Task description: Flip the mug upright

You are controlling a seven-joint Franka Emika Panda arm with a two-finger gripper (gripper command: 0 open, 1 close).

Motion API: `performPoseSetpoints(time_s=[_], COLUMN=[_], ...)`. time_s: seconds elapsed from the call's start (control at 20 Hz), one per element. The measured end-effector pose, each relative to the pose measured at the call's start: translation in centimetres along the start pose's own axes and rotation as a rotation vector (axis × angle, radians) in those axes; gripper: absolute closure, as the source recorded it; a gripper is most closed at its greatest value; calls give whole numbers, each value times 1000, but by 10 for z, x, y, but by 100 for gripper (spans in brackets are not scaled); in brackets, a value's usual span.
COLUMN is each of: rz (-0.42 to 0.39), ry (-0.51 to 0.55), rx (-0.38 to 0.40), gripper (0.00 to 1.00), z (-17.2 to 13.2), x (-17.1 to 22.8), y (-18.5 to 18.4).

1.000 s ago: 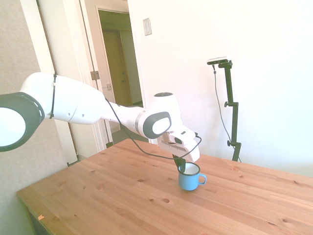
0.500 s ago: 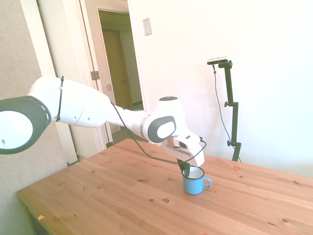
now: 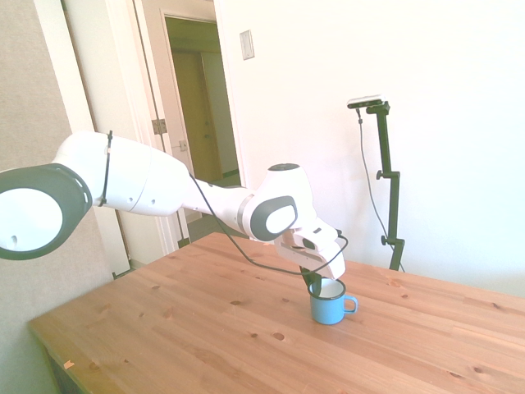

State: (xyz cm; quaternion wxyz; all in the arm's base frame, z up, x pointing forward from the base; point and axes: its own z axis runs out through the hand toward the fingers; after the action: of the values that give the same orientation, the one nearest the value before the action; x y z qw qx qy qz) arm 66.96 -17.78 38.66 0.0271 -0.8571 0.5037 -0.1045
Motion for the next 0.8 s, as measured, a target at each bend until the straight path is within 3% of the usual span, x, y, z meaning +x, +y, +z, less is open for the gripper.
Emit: performPoseSetpoints(time_s=[0.8], rz=[-2], ry=[0], rx=[-1], gripper=[0], z=[1], x=[-1], y=[-1])
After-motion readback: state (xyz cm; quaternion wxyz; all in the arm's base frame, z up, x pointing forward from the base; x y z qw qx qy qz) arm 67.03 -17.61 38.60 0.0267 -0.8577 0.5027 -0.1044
